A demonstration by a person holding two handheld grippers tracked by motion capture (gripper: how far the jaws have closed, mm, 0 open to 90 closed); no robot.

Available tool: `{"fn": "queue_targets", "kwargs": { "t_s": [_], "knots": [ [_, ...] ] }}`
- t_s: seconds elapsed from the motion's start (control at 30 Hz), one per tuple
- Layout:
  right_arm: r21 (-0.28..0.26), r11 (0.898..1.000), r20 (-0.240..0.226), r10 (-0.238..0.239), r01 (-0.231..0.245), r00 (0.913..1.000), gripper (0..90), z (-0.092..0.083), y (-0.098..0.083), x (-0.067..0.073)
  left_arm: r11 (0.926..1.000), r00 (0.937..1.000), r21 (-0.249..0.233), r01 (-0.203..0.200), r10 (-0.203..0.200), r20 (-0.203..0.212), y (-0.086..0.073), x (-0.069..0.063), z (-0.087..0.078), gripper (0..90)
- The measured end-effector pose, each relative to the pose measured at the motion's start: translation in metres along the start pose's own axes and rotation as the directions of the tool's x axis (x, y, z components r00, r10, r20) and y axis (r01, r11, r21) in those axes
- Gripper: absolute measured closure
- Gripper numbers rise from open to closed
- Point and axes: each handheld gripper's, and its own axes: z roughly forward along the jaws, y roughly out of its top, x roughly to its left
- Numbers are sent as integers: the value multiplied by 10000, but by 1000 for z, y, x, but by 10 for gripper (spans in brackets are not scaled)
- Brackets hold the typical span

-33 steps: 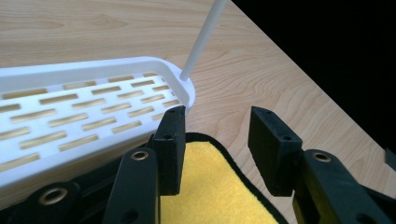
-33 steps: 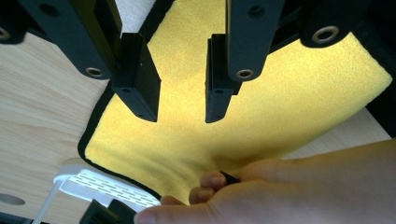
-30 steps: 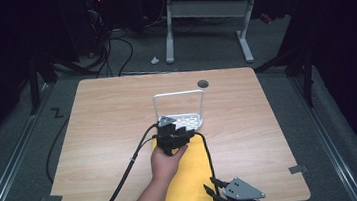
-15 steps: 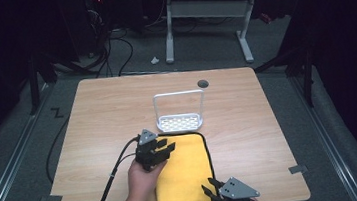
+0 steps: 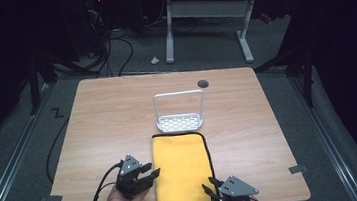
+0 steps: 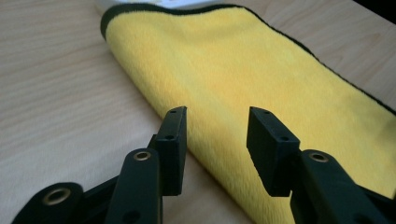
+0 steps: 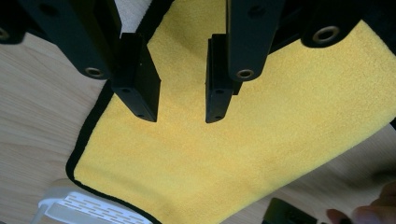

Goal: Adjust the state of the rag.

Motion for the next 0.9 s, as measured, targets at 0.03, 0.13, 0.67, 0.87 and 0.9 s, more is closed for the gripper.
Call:
{"fn": "queue_targets", "kwargs": {
  "t_s": [0.03, 0.13, 0.67, 0.87, 0.9],
  "knots": [
    [57, 10000, 17, 53, -53, 10000, 663, 0, 0, 0, 10000, 10000, 7, 17, -17, 30, -3, 0, -2, 578],
    [149, 9999, 34, 65, -66, 10000, 663, 3, -1, 0, 9997, 9995, 71, 226, -227, 236, -11, 0, -4, 576],
    [470, 9984, 198, 300, -309, 9994, 668, 12, -4, -9, 9995, 9992, 160, -267, 263, 297, -11, -11, 2, 585],
    [459, 9983, 206, 360, -369, 9991, 712, 22, 2, -18, 9983, 9975, 147, -569, 563, 419, -4, -19, 10, 676],
    [477, 9982, 221, 351, -361, 9991, 719, 24, 4, -20, 9977, 9970, 164, -658, 651, 430, -2, -20, 12, 703]
  ]
}}
